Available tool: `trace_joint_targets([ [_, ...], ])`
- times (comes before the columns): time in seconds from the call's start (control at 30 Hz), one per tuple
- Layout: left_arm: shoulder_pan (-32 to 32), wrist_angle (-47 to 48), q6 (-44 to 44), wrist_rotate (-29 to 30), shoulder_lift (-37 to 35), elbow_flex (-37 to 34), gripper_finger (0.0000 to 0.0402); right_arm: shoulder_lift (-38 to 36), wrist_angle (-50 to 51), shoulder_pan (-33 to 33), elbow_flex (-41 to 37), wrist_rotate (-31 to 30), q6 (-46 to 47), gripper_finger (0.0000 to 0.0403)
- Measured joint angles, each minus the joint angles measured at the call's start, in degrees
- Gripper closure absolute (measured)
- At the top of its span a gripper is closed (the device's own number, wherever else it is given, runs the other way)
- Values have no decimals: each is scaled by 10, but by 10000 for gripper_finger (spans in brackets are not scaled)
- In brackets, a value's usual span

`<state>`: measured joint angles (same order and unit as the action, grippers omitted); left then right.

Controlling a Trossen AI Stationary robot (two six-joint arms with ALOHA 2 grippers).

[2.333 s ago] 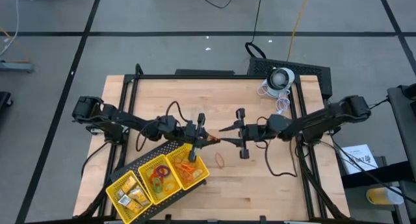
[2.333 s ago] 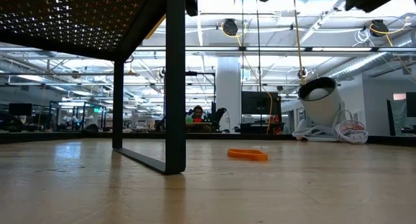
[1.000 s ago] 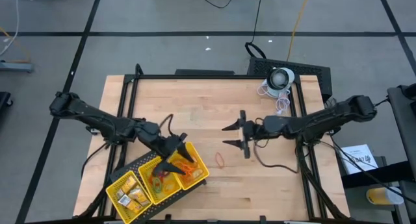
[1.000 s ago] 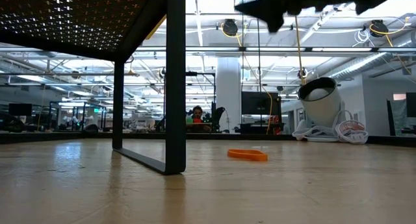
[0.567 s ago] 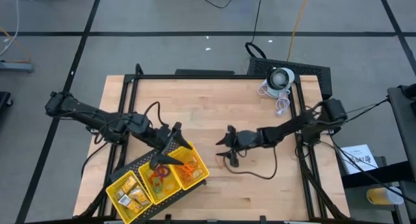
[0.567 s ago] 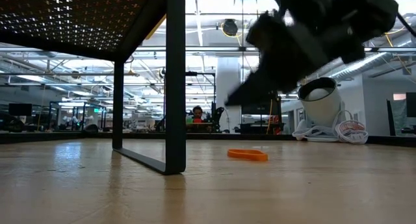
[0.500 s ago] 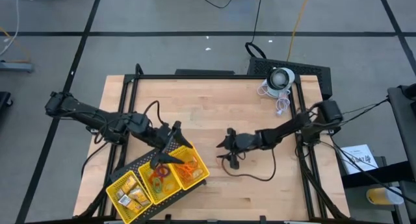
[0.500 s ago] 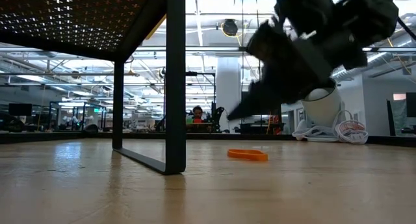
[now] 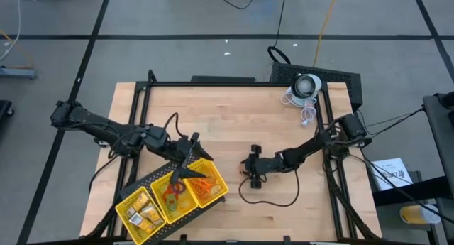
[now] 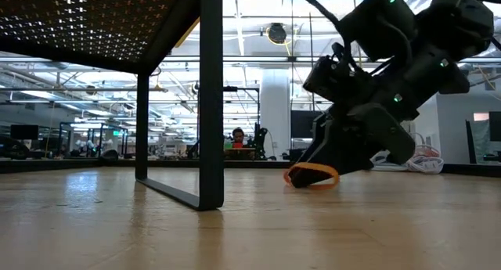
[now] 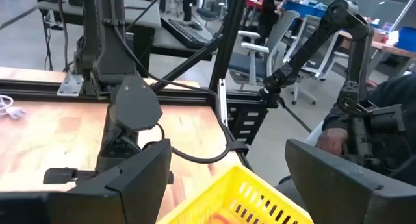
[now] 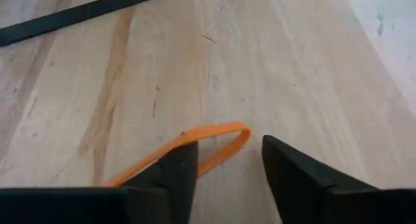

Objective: Pick & Place Office Desk Supplies
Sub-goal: Put the orange rubber band into the right yellow bin on the shelf

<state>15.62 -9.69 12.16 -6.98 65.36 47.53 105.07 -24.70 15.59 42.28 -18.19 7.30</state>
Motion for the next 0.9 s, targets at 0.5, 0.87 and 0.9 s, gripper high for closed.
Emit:
trace_joint_targets([
  [0.5, -14, 15, 0, 2, 0, 0, 89, 0, -27, -24, -1, 95, 54, 399],
  [0.87, -14, 24, -2, 2, 0, 0, 89, -89, -51, -35, -3, 92, -30, 403],
  [0.9, -14, 24, -4, 2, 0, 0, 89, -105, -53, -37, -3, 92, -40, 403],
])
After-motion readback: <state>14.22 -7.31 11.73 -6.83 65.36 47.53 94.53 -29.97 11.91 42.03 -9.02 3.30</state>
